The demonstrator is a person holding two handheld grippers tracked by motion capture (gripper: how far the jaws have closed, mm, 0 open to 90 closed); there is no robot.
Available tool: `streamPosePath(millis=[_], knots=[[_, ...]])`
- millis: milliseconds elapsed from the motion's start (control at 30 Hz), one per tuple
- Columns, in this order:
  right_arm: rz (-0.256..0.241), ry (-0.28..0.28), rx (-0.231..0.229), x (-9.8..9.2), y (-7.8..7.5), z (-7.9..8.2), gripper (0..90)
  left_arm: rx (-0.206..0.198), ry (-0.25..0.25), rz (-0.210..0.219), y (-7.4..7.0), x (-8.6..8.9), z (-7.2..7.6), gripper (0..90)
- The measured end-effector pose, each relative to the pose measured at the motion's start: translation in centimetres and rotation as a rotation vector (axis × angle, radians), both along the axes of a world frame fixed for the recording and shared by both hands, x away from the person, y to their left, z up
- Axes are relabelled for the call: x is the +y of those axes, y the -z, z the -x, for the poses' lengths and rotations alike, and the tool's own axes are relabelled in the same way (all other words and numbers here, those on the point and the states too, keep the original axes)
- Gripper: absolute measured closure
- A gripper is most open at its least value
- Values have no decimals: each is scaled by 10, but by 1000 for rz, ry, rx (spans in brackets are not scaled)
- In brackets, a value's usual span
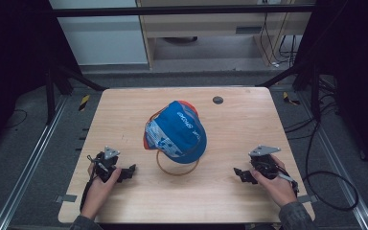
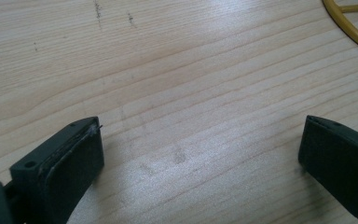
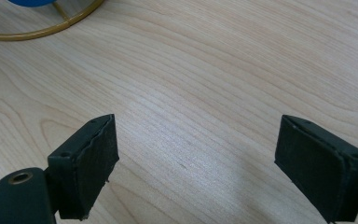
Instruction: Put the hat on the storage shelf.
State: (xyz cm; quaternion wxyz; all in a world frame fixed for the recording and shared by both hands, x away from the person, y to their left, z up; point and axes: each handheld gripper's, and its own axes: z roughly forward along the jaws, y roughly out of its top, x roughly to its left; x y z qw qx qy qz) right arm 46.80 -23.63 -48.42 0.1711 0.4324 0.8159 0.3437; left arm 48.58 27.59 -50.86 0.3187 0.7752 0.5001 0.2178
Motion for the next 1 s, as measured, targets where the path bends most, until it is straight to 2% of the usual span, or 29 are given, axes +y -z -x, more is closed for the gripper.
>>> streamPosePath(millis=[333, 600, 700, 767, 1000], knots=[[-12, 21, 2, 2, 7, 0, 126, 0, 0, 0, 0, 0, 0, 0], [-18, 47, 24, 8, 21, 1, 103, 0, 0, 0, 0, 0, 0, 0], [-21, 62, 10, 9, 23, 2, 92, 0, 0, 0, 0, 0, 0, 0], [3, 74, -47, 14, 28, 4, 67, 0, 0, 0, 0, 0, 0, 0], [0, 121, -44, 18, 28, 6, 63, -1, -1, 0, 0, -1, 0, 0]])
